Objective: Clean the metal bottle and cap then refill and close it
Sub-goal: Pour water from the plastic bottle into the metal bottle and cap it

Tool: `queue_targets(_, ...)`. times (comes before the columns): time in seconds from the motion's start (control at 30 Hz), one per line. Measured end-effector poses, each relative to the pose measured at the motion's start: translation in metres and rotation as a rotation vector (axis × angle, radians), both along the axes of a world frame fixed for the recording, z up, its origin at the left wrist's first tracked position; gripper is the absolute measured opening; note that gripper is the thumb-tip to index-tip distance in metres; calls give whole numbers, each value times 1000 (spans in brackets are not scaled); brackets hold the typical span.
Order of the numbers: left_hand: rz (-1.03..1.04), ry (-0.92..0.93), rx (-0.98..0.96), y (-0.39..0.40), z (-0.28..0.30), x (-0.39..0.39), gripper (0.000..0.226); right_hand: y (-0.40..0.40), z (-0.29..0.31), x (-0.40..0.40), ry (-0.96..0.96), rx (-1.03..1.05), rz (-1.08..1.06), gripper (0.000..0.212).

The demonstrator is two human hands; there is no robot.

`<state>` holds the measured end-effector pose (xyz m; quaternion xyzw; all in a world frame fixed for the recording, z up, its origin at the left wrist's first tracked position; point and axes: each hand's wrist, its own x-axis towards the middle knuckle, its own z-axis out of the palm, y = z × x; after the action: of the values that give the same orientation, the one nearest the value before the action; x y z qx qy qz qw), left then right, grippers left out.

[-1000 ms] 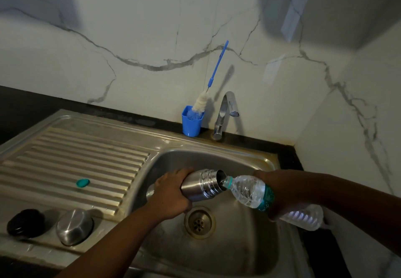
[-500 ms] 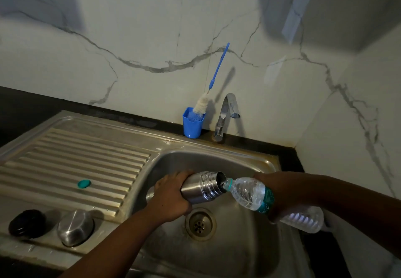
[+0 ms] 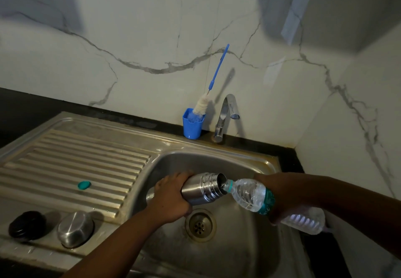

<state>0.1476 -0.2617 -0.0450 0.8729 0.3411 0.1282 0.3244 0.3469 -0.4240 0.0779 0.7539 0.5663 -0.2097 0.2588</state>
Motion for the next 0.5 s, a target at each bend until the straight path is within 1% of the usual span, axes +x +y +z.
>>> queue_targets(0.1, -2, 8, 6, 0, 1, 0, 98, 0, 3, 0, 22, -33, -17, 84)
queue_targets(0.2, -5, 4, 2, 0, 2, 0, 98, 2, 7, 2, 57, 43, -16, 84)
queue_targets(0.3, -8, 3, 9, 0, 2, 0, 97, 0, 1, 2, 10, 6, 17, 85)
queue_targets(0.5, -11, 3, 15, 0, 3, 1, 96, 0, -2, 3, 14, 55, 39, 87)
